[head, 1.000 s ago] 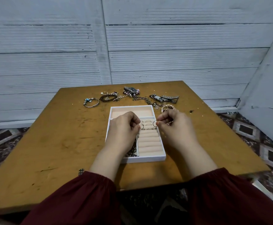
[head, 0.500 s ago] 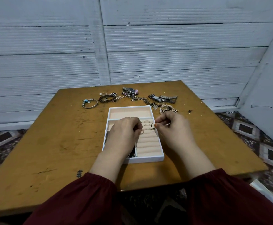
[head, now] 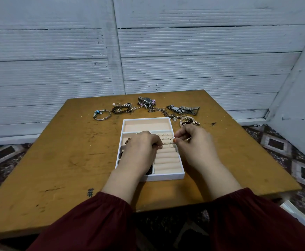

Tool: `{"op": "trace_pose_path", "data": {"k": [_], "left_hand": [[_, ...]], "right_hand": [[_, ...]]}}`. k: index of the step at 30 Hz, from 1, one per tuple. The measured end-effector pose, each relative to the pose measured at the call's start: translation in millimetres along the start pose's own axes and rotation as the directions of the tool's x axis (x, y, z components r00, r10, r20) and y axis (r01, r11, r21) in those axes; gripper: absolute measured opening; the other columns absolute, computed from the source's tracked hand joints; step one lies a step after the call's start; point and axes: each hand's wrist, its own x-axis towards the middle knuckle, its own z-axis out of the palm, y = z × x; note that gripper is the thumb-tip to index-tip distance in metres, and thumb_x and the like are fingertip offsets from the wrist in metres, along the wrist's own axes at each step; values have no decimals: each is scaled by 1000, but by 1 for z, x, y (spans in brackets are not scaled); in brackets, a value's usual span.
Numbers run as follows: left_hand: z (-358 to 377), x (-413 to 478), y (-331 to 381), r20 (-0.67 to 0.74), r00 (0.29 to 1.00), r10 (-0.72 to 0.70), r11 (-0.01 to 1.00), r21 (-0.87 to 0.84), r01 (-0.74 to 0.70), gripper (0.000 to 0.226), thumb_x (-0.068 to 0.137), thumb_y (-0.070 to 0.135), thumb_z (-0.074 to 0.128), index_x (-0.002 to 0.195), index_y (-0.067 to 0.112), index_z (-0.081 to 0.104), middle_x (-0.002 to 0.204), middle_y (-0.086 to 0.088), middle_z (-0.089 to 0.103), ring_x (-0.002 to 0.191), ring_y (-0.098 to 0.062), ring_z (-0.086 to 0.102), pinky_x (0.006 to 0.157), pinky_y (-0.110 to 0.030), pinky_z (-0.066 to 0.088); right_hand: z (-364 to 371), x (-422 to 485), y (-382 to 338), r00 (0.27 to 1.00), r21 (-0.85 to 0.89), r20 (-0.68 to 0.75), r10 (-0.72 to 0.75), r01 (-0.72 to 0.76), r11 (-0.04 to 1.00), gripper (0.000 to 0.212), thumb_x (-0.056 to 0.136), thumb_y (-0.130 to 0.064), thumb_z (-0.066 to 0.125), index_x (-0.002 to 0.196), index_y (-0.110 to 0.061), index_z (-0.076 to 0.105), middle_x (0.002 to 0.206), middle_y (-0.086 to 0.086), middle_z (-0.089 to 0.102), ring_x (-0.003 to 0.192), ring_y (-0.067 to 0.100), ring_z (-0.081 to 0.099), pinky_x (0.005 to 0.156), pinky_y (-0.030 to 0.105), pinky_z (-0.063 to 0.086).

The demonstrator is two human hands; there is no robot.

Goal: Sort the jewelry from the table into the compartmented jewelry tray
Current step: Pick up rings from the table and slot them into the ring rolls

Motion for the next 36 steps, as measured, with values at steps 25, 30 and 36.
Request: {"op": "trace_pose_path", "data": {"k": [25, 30, 36], "left_hand": [[-15, -4, -7, -119, 984, -135, 981, -155, 116, 13, 89, 18, 60, 97, 20, 69, 99, 2, 64, 94, -13, 55, 75, -21, 38], [-22, -6, -13, -157, 970, -188, 967, -204, 155, 14, 88, 12, 60, 90, 23, 68, 91, 3, 65, 88, -14, 59, 76, -28, 49], [-25, -6, -19, -183, 961, -208, 965, -201, 171, 13, 87, 12, 60, 89, 22, 69, 90, 1, 68, 90, -18, 61, 79, -33, 51]], "right_hand": [[7, -3, 0, 988, -120, -45, -144, 138, 983, 14, 81, -22, 69, 75, -31, 61, 74, -16, 63, 76, 11, 63, 67, 32, 52], [7, -3, 2, 983, -169, -17, -185, 180, 969, 10, 81, -22, 70, 78, -30, 64, 75, -17, 60, 80, 12, 60, 66, 28, 45], [8, -3, 1, 980, -218, 3, -201, 196, 956, 8, 82, -23, 69, 79, -30, 67, 76, -17, 58, 81, 10, 52, 65, 25, 35]]}}
